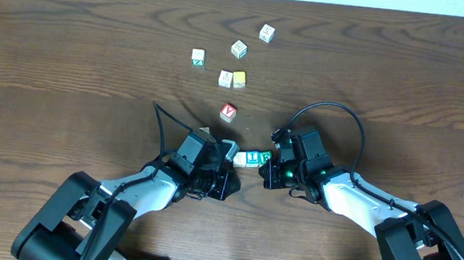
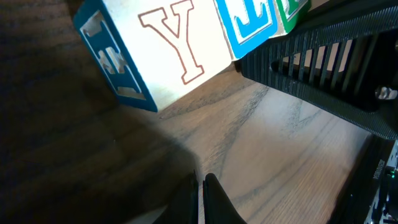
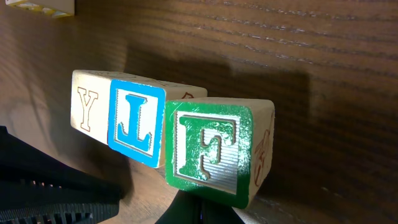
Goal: Lift 3 blocks
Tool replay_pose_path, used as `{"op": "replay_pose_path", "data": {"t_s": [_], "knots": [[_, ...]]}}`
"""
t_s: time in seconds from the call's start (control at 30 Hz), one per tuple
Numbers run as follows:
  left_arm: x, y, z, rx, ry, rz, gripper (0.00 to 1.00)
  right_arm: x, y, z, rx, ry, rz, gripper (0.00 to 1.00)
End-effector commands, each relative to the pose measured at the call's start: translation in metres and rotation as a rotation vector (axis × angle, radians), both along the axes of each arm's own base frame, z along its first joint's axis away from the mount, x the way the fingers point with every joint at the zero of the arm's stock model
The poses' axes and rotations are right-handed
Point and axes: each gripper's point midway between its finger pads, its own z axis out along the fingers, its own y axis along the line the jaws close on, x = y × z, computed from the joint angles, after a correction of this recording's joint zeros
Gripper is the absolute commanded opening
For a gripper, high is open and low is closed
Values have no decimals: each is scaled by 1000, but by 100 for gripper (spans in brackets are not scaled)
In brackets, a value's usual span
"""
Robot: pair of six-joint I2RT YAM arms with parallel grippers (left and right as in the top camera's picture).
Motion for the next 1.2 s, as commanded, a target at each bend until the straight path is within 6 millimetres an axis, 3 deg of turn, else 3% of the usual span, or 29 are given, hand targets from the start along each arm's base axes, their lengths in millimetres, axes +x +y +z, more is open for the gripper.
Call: {"op": "replay_pose_path", "data": {"t_s": [0.0, 0.43, 0.7, 0.8, 1.03, 1.17], "knots": [[1, 3, -3, 24, -17, 2, 7, -6, -4, -11, -32, 11, 17, 1], [2, 3, -3, 27, -19, 4, 7, -1, -1, -8, -17, -13, 18, 1], [2, 3, -3, 27, -18, 4, 7, -8, 2, -8, 0, 17, 33, 1], [1, 3, -3, 27, -18, 4, 7, -14, -10, -16, -63, 48, 11, 1], [1, 3, -3, 27, -18, 4, 7, -16, -62, -38, -319, 103, -203, 1], [1, 3, -3, 27, -18, 4, 7, -6, -73, -38, -366, 68, -272, 1]]}}
